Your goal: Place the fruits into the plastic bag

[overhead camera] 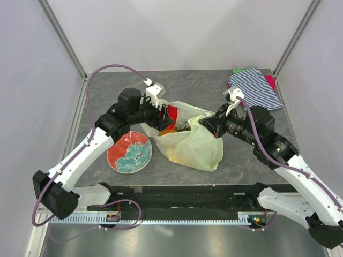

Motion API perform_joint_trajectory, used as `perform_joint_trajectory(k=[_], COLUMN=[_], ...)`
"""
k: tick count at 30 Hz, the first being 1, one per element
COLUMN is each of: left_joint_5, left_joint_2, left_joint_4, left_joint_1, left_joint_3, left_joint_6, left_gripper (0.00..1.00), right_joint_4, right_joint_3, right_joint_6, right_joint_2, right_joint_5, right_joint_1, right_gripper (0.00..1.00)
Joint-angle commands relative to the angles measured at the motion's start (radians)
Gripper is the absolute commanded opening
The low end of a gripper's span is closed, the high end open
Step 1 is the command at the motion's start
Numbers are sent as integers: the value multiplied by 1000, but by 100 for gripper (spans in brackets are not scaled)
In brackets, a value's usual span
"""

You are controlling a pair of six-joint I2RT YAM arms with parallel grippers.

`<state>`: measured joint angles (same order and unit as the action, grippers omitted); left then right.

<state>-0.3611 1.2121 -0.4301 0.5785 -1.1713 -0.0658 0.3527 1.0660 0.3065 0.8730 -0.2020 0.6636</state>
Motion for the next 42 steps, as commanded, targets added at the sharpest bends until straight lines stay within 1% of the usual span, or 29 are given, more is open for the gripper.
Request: perform_joint_trajectory(k=[1, 3, 7, 13, 18, 25, 28, 31, 34, 35, 37, 38, 42], left_joint_5=[185, 205, 197, 202, 131, 27, 16, 13, 14, 13, 8, 11, 16], left_joint_2=[35, 50, 108, 201, 187, 155, 145, 153, 155, 152, 144, 135, 104], left_joint_4=[-16, 13, 42, 50, 77, 45, 39, 28, 21, 21, 21, 21, 24], left_joint_1=[4, 11, 27, 96, 139, 146, 147, 147, 149, 149, 149, 149, 149], left_joint_3=[-62, -67, -76, -50, 5, 90, 120, 124, 119, 119, 113, 110, 91], left_joint_6=[24, 6, -5, -8, -34, -57, -63, -62, -62, -62, -62, -62, -65], left_gripper=[61, 61, 61, 62, 63, 63, 66, 70, 76, 79, 82, 88, 94], right_joint_4=[-37, -43, -41, -41, -44, -44, -44, -44, -44, -44, -43, -44, -43], right_joint_3=[6, 5, 6, 3, 3, 5, 0, 2, 0, 0, -1, -3, -6], right_joint_6=[-9, -7, -4, -1, 0, -3, 0, 2, 5, 5, 6, 6, 8], right_joint_2=[14, 21, 24, 23, 26, 26, 24, 26, 18, 18, 14, 12, 8], right_joint_5=[10, 3, 3, 10, 6, 4, 3, -2, -2, -2, 0, 1, 3], right_joint_1=[1, 1, -1, 1, 1, 1, 1, 1, 1, 1, -1, 1, 1], right_gripper=[0, 0, 0, 0, 0, 0, 0, 0, 0, 0, 0, 0, 0])
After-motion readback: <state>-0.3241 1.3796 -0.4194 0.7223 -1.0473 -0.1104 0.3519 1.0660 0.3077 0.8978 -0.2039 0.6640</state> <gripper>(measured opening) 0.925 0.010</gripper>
